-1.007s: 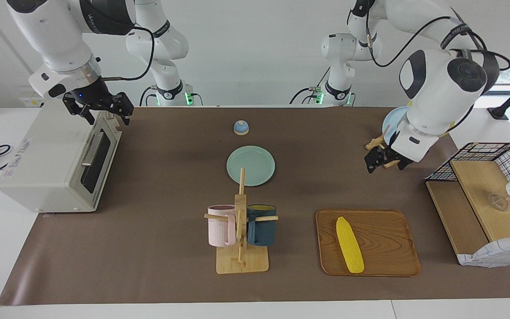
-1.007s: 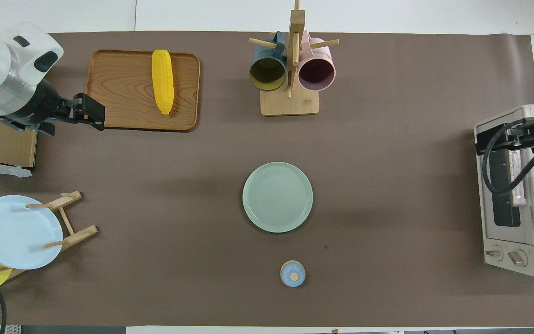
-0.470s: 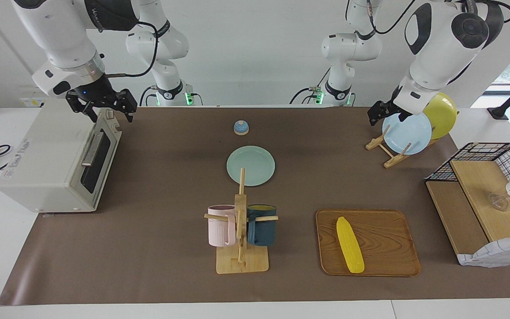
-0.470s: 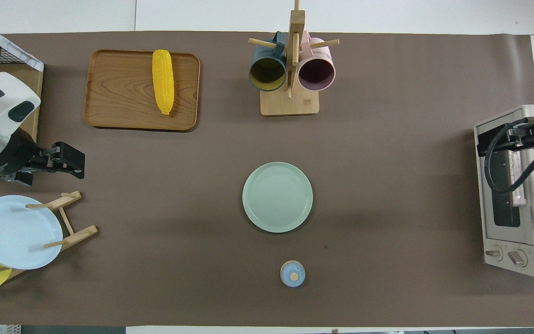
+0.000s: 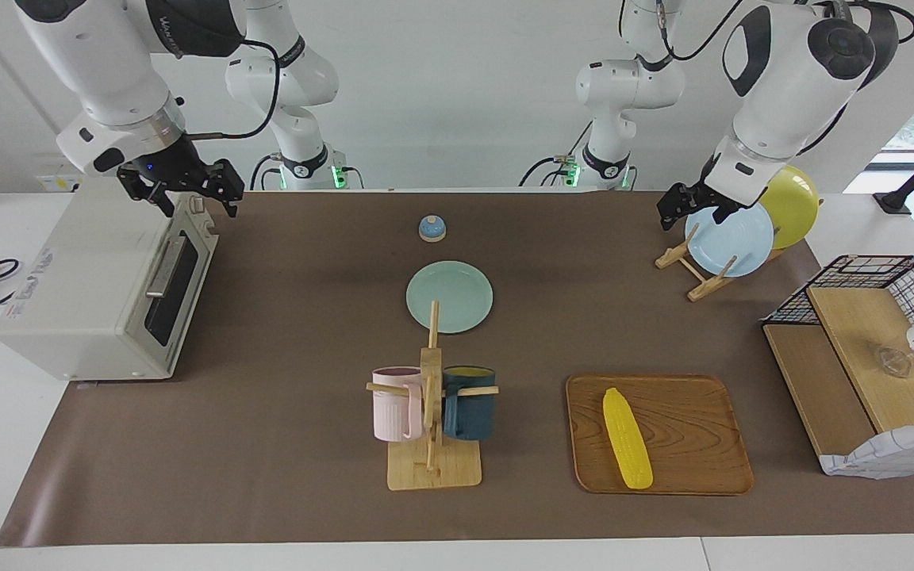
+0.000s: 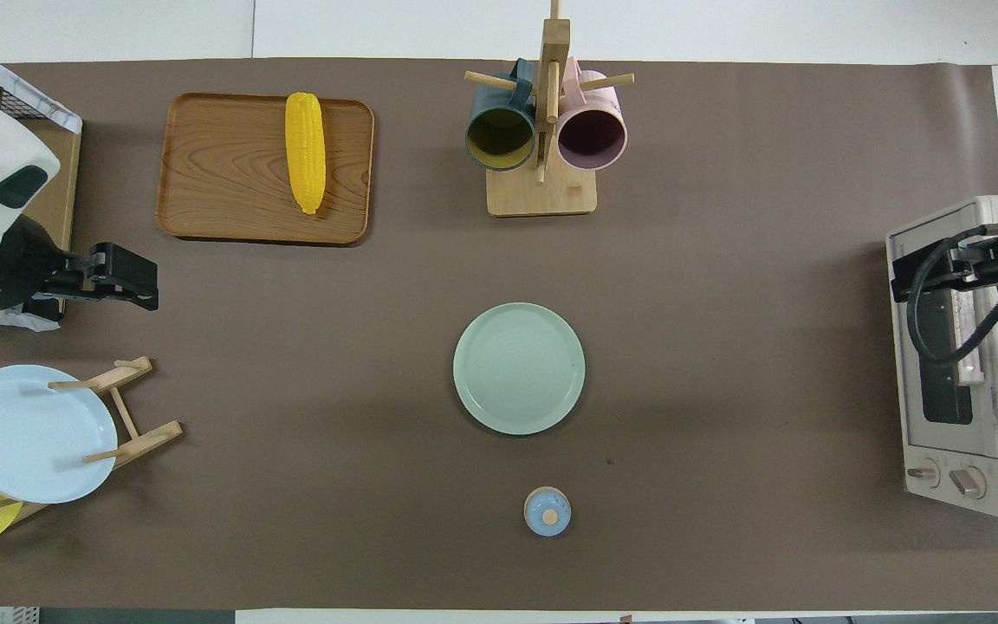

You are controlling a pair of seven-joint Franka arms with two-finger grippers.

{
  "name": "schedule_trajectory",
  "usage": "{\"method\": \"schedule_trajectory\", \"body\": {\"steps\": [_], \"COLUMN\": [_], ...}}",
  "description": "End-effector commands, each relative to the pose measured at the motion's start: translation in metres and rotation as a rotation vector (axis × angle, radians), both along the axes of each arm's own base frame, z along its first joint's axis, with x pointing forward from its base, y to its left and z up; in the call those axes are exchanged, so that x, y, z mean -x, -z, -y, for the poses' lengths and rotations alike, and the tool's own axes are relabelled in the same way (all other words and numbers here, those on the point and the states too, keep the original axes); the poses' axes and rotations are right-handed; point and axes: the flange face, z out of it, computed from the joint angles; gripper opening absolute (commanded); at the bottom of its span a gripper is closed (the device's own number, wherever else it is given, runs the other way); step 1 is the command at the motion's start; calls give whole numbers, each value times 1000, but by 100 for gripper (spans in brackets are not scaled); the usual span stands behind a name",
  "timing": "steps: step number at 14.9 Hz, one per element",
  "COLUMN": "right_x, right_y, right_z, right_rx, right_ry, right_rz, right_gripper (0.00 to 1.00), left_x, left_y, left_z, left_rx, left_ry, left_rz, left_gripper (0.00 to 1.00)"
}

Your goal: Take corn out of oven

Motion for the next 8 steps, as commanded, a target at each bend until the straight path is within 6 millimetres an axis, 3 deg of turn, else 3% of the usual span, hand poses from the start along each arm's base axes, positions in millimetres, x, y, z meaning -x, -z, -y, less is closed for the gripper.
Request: {"method": "schedule_trajectory", "body": {"steps": [1,8], "right_x": [4,-1], "right_y": [0,-9], "right_z": [11,27], "right_rx": [-18,-21], "right_ry": [30,58], "right_rz": [-5,41], "right_gripper": [100,100], "left_x": [-2,-1], "left_y": [-1,-2], "left_z": [-3,-3], "left_rx": [26,27], "left_ry": [-15,-13], "left_rz": [-18,-21], "left_gripper": [100,100]}}
